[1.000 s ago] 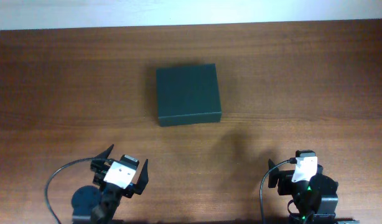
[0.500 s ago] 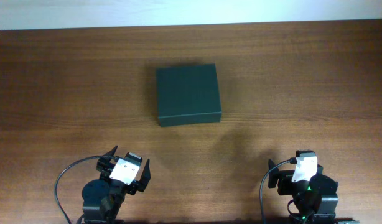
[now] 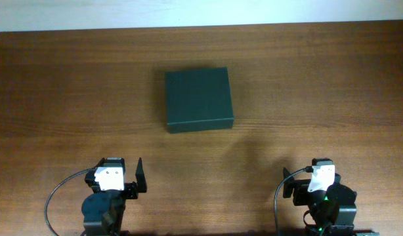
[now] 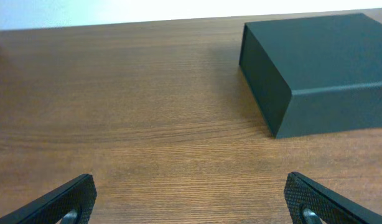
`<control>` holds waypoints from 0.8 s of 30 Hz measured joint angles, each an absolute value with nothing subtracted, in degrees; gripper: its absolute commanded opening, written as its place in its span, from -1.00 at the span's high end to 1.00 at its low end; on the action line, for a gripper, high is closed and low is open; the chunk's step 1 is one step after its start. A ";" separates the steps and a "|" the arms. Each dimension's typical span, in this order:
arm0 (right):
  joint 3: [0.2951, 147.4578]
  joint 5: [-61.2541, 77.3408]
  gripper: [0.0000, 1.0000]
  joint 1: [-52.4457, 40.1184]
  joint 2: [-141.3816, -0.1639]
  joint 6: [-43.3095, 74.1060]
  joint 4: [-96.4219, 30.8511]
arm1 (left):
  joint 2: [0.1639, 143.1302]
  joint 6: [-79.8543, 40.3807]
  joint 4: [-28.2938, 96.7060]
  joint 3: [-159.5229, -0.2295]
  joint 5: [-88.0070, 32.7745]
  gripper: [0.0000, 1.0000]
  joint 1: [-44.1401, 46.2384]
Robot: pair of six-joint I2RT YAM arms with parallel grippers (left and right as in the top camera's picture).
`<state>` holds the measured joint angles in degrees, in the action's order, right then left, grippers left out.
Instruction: Pack container
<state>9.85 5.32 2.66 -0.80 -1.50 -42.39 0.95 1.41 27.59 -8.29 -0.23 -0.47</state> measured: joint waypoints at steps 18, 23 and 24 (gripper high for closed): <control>9.85 5.32 -0.97 2.66 -0.80 -1.50 -42.39 | 0.95 -1.39 27.59 -8.29 0.71 -0.99 -0.47; 9.85 5.32 -0.97 2.66 -0.80 -1.48 -42.39 | 0.95 -1.39 27.59 -8.29 0.71 -0.99 -0.47; 9.85 5.32 -0.97 2.66 -0.80 -1.48 -42.39 | 0.95 -1.39 27.59 -8.29 0.71 -0.99 -0.47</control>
<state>9.85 5.32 2.66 -0.80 -1.48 -42.39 0.95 -1.39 27.59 -8.29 0.71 -0.47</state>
